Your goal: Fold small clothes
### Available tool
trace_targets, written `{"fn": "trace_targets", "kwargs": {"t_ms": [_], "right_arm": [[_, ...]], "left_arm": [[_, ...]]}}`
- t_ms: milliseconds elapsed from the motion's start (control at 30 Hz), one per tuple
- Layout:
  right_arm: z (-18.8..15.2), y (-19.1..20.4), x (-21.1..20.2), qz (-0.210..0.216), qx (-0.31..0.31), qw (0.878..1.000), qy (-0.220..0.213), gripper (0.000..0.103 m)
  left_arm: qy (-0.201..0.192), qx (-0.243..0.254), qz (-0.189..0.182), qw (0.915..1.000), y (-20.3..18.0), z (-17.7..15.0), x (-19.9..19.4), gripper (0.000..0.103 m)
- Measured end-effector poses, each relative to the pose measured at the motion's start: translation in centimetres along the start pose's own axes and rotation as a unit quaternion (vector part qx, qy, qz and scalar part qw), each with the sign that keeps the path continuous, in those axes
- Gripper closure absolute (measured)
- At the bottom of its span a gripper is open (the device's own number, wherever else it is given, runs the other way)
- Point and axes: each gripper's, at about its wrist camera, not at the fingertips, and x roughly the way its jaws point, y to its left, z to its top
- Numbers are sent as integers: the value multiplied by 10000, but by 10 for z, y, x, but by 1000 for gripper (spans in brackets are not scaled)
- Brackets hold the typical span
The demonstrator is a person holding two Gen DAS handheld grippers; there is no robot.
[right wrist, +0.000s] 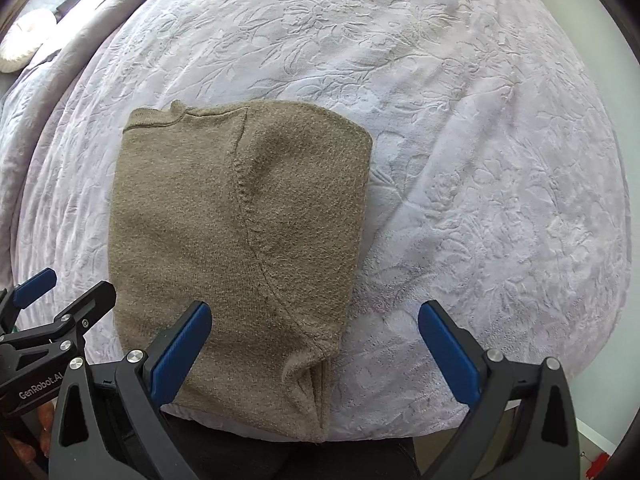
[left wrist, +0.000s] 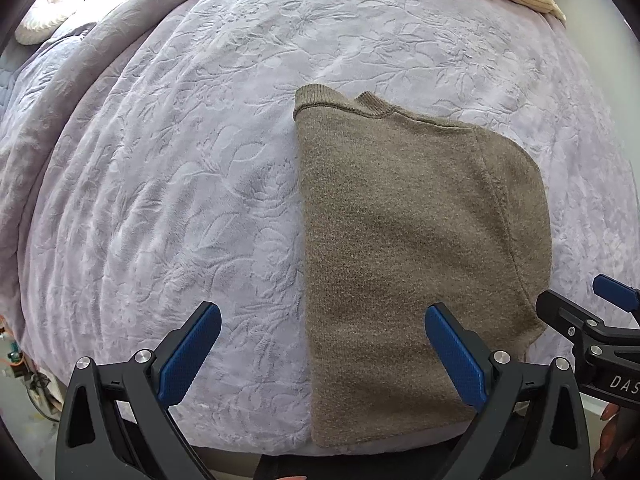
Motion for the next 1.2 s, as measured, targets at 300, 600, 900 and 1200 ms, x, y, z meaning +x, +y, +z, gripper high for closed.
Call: {"fn": "trace_targets", "kwargs": {"t_ms": [300,600,900,1200], "right_arm": [[2,-2,0,-1,11,10000,0,0],[2,-3,1,-5,36,10000,13,0],[2,-3,1,-6,33,10000,19,0],[3,-3,1,-5,32,10000,16,0]], "left_arm": [[11,11,-6,10000,0,0,0,1],[17,45,4,10000,1,0,1,1],[27,66,9,10000,1,1,1,1],[40,104,39,9999,2,2,2,1]]}}
